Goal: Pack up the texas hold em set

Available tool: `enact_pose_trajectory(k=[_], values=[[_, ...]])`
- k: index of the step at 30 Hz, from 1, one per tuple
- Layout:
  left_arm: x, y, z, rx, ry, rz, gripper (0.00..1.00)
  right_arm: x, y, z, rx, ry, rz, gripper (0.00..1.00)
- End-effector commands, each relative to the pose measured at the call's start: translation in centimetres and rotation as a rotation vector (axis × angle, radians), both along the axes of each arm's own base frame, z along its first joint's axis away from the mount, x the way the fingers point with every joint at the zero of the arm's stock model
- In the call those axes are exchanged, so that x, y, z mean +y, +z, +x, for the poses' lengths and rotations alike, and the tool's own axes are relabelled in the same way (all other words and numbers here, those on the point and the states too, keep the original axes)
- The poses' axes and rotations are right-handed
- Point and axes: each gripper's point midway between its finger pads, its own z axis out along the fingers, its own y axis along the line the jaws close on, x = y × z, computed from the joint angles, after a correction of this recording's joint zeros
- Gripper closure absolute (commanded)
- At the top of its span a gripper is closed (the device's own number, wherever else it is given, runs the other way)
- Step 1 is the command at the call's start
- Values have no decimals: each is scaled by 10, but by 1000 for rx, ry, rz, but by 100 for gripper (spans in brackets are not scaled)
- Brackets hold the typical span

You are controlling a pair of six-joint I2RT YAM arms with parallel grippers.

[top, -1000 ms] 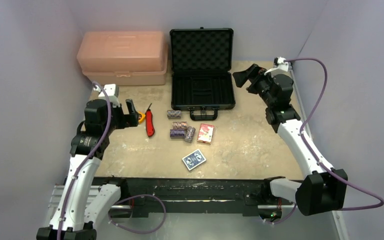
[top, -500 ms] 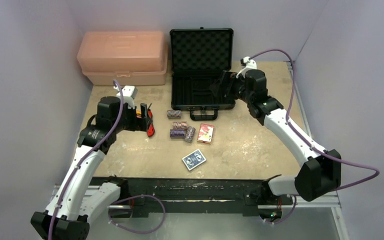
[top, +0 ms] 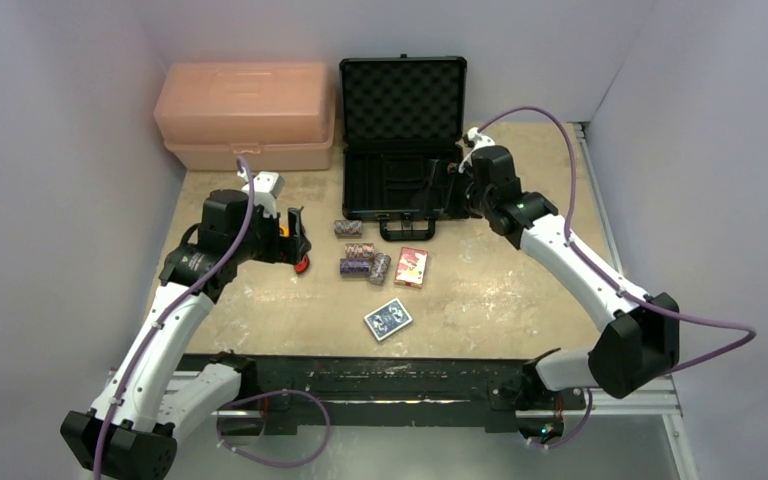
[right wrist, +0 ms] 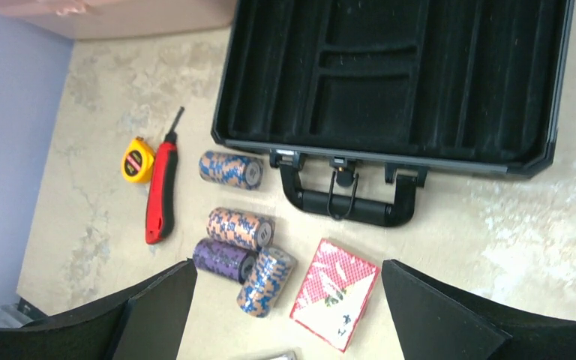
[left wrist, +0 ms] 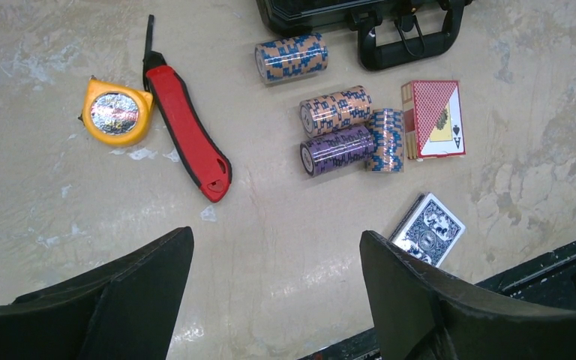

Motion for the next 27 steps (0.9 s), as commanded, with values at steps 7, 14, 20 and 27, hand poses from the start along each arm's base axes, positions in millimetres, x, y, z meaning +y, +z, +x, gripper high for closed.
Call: enact_pose_trajectory(k=[7, 14, 20, 27], values=[[6, 19, 4, -47, 39, 11, 19, 14, -49, -24, 155, -59, -67, 1], [8, 19, 3, -47, 48, 18, 19, 28, -76, -33, 222, -70, -151, 1], [12, 21, 2, -61, 62, 26, 19, 37, -95, -37, 264, -84, -186, 1], [13, 23, 1, -69, 68, 30, 19, 44, -104, -31, 269, -99, -247, 1]])
